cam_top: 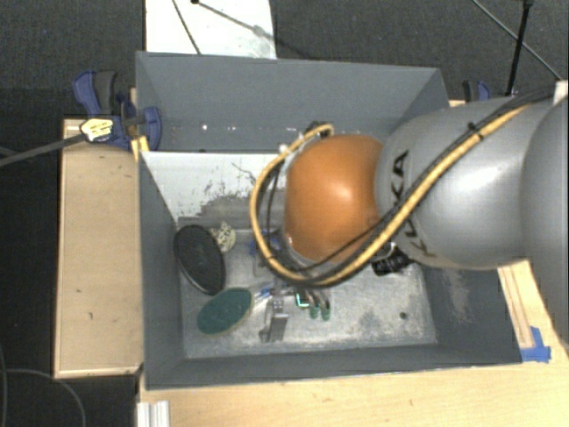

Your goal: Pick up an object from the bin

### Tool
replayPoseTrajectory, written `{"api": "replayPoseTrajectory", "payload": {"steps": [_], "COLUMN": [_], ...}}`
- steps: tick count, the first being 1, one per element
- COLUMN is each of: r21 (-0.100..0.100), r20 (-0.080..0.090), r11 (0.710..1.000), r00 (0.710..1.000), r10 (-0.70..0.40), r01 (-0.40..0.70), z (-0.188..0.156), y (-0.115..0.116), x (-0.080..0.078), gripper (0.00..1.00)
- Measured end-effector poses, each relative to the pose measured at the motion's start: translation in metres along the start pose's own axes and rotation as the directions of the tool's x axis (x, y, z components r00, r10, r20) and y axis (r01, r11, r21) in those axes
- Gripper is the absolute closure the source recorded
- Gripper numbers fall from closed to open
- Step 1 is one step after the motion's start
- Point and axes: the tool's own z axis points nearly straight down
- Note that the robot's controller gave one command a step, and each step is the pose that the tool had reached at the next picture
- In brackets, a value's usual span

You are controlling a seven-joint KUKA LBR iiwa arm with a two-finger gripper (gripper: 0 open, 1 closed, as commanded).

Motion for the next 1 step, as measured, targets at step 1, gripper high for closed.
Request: {"api": "replayPoseTrajectory", "payload": {"steps": [1], "r21": [0.001], "r20": [0.0], "r11": [0.994], "r00": [0.994], "r10": [0.109], "r01": [-0.109], "z": [0.1124], "y": [0.008], "x": [-0.0361], "gripper": [0.0]}}
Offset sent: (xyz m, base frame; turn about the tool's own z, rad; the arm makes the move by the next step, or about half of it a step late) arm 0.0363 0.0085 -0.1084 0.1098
